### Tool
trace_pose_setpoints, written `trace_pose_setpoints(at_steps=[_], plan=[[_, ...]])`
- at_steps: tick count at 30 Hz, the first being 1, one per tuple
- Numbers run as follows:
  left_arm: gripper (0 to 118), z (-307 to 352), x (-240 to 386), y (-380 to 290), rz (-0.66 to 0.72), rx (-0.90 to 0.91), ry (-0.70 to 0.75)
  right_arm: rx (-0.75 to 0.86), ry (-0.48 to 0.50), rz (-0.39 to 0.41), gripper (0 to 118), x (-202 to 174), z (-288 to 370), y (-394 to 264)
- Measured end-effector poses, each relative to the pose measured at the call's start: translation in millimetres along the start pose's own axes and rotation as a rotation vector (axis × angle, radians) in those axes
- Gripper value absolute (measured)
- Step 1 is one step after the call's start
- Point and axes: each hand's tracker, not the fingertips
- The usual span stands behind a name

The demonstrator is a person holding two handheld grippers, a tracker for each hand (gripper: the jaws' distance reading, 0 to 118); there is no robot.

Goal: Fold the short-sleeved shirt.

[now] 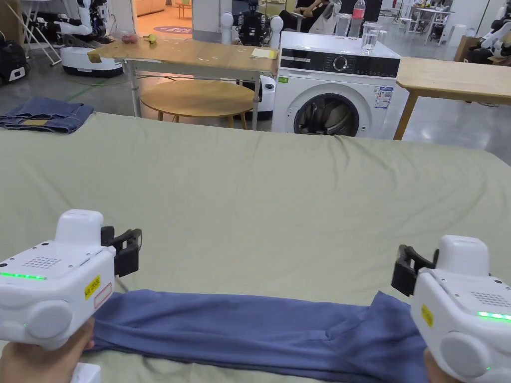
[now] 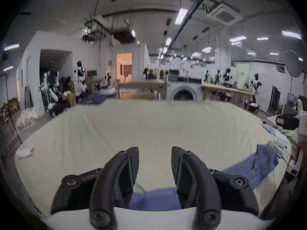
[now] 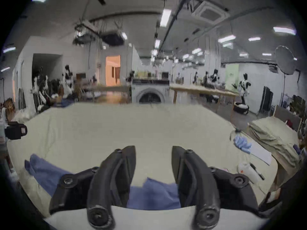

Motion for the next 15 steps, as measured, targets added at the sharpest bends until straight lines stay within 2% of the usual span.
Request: trace_pose_setpoints(at_steps=[1, 3, 4, 7, 12, 15], plan=[[37, 3.3, 7.8, 1.4, -0.018, 0.034, 0.017, 0.043, 0.011, -0.002, 32, -9.6, 1.8, 0.6], [37, 8.2, 19.0, 3.0, -0.04, 0.097, 0.042, 0.105, 0.042, -0.007, 7, -26.2, 3.8, 0.7], [35, 9.2, 22.4, 2.6, -0.048, 0.133, 0.045, 0.121, 0.039, -0.005, 1, -35.2, 4.4, 1.3], [0, 15.0, 32.7, 3.5, -0.068, 0.187, 0.065, 0.17, 0.085, -0.028, 0, -51.2, 7.4, 1.8], [0, 21.7, 36.4, 6.0, -0.044, 0.206, 0.094, 0.222, 0.091, -0.068, 0, -64.6, 11.0, 2.8], [0, 25.0, 29.5, 6.5, -0.038, 0.188, 0.113, 0.218, 0.093, -0.05, 0, -67.7, 8.9, 3.3]])
